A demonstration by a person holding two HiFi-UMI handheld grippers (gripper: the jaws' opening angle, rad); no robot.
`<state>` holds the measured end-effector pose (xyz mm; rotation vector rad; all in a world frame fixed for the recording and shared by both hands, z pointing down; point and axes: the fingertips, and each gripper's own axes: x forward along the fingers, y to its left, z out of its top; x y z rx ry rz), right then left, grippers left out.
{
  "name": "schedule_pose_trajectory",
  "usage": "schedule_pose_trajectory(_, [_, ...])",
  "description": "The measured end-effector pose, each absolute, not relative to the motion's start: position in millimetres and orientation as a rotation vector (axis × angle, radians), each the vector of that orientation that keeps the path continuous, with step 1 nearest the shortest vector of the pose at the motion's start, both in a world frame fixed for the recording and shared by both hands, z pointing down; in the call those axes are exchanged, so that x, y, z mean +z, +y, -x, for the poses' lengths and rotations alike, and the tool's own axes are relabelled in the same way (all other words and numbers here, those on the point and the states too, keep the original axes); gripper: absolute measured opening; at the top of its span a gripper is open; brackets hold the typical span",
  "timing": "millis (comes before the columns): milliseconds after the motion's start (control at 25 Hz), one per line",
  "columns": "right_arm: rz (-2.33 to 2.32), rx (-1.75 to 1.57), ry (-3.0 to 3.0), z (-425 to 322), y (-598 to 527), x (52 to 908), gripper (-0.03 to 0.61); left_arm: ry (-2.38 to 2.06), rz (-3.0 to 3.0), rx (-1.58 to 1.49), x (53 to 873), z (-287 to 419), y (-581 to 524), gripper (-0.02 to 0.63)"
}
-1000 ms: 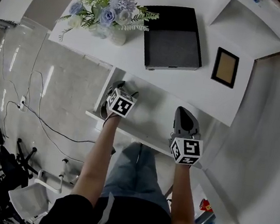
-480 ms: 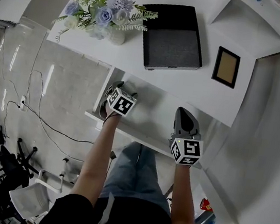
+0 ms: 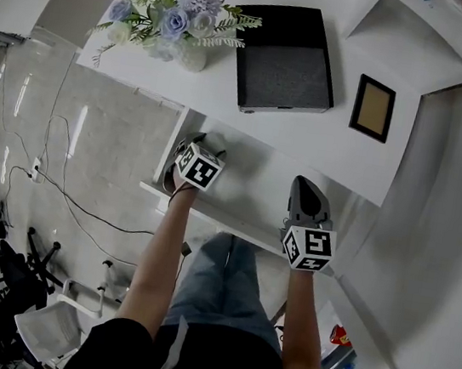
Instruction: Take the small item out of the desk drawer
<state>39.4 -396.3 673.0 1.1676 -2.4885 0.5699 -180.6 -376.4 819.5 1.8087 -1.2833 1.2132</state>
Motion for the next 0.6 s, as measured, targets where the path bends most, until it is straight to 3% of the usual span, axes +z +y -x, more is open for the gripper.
schedule_pose_trajectory(280, [-1.195, 0.539, -2.504, -39.0, -391.6, 657.0, -0.002, -1.342, -1.872, 1.08, 783.5, 174.8, -383.3, 0.295])
schedule_pose_trajectory(600, [-1.301, 0.466, -2.533, -46.7, -384.8, 611.4, -0.002, -1.523, -2.025, 0.789, 677.7, 164.8, -393.2, 0.295])
